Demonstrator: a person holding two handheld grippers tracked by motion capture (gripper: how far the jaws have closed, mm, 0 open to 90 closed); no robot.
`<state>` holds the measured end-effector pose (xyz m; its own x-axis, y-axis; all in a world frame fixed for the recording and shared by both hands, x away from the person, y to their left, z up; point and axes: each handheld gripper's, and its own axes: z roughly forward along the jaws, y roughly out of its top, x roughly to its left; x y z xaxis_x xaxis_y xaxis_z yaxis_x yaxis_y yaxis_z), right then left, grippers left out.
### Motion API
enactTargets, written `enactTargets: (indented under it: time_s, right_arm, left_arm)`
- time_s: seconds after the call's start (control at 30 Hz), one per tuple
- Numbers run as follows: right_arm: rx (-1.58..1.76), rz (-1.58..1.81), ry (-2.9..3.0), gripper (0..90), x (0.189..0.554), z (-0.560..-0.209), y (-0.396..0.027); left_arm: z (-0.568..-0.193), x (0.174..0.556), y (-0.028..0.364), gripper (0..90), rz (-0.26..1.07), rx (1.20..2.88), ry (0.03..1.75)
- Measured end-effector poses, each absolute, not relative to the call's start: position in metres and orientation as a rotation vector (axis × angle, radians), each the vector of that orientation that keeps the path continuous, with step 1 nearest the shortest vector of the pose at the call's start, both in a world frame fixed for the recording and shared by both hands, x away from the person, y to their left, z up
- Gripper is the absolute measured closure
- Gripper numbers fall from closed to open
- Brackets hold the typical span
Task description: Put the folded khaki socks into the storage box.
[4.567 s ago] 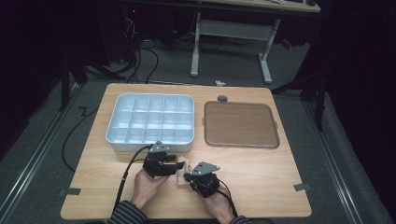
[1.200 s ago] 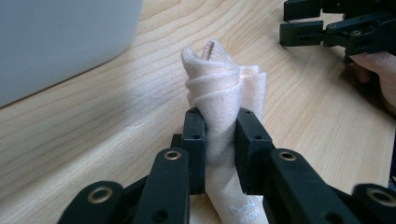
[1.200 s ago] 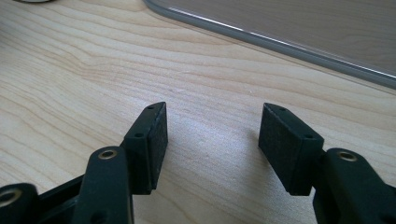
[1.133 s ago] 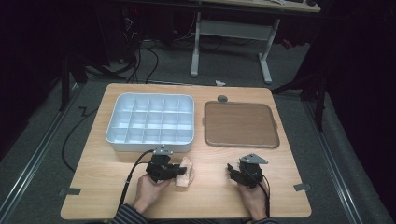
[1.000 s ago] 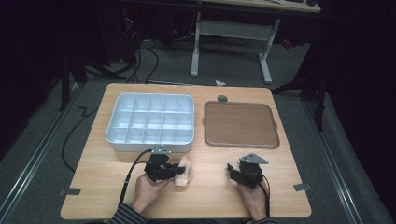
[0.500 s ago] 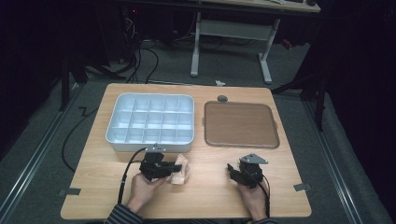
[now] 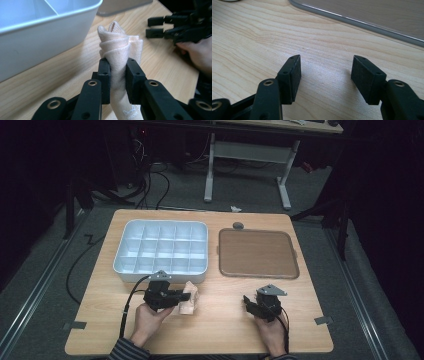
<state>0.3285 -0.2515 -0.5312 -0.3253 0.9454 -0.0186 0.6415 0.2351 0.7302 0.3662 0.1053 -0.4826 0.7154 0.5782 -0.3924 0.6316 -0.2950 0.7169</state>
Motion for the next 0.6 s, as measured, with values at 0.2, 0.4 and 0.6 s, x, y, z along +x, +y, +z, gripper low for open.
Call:
enactTargets:
  time_s: [0.2, 0.4, 0.6]
  right_arm:
    - [1.45, 0.874, 2.053, 41.4, 0.329, -0.531, -0.252]
    - [1.449, 0.874, 2.053, 41.1, 0.329, -0.531, -0.251]
    - [1.446, 0.874, 2.055, 41.0, 0.329, -0.531, -0.252]
  left_arm:
    - [-0.478, 0.368, 0.113, 76.7, -0.059, 1.972, 0.936]
    - [-0.472, 0.37, 0.12, 76.7, -0.036, 1.956, 0.946]
    - [-0.47, 0.371, 0.126, 76.7, -0.04, 1.947, 0.953]
